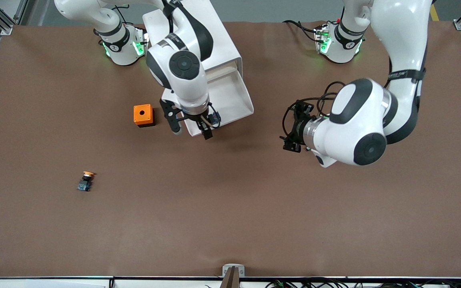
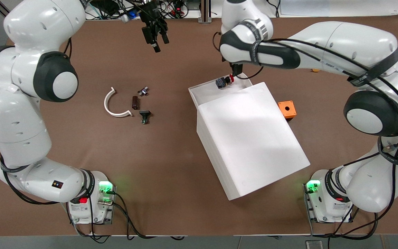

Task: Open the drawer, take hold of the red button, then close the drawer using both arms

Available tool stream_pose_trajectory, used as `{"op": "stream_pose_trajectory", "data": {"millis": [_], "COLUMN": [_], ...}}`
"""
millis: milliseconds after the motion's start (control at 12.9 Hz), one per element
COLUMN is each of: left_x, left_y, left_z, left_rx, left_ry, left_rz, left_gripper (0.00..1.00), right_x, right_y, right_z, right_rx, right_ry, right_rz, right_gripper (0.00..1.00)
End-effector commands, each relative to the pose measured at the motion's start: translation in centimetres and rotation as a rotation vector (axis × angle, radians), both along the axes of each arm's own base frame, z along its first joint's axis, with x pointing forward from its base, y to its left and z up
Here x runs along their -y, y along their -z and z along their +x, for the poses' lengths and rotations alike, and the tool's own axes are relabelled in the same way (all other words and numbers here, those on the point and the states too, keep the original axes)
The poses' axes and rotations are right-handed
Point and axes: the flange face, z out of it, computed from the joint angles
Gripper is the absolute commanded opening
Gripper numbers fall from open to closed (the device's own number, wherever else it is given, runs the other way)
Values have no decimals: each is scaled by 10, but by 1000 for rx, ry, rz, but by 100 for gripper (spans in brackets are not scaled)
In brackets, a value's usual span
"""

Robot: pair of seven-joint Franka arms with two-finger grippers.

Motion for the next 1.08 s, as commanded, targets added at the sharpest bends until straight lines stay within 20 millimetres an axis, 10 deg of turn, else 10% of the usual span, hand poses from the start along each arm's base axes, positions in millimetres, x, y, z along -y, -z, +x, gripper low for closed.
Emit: {"op": "stream_pose_trajectory", "data": {"millis": [0,541,1006], "left_x": [-9,7,81], "left_y": [-11,-2,43], "left_z": [-5,-1,-24], "left_rx": [55,242,285], "left_ry": [94,498,647], "left_rz": [-3,-196,-249], "left_gripper": [100,100,99], "right_x": [-10,-15,-19], "right_y": [25,23,15], "right_z": [-21,-28,-37], "right_rx": [24,20,5], "right_ry": [15,10,-4], "right_rz": [2,0,-11], "right_gripper": [98,76,51]}}
